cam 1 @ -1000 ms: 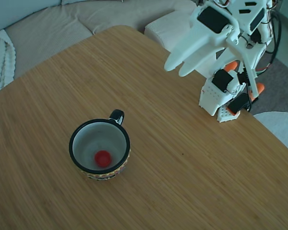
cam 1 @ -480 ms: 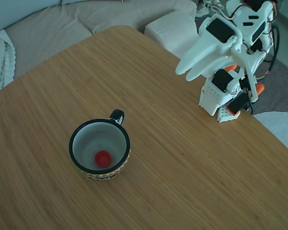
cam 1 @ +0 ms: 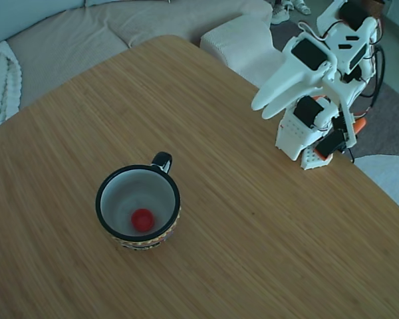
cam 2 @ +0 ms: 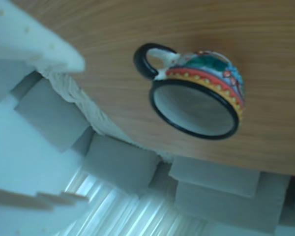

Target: Grasp a red cap and put it in the cup.

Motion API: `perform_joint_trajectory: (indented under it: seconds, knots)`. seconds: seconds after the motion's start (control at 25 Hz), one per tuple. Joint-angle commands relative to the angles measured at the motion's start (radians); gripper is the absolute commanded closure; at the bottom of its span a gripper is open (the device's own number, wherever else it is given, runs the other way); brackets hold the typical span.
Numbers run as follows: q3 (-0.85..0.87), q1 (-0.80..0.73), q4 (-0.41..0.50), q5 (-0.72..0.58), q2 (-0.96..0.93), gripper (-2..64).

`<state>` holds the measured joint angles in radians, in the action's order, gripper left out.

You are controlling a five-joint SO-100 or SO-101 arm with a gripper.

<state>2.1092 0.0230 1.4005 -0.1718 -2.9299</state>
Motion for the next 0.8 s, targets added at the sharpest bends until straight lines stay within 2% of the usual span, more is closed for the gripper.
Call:
perform_joint_trajectory:
  seconds: [0.0, 0.2, 0.76]
  knots:
    - [0.028, 0.009, -0.043, -0.003, -0.012, 32.2]
    - [0.107, 0.044, -0.094, -0.005, -0.058, 32.2]
    - [0.204, -0.029, -0.091, 0.006, -0.216, 32.2]
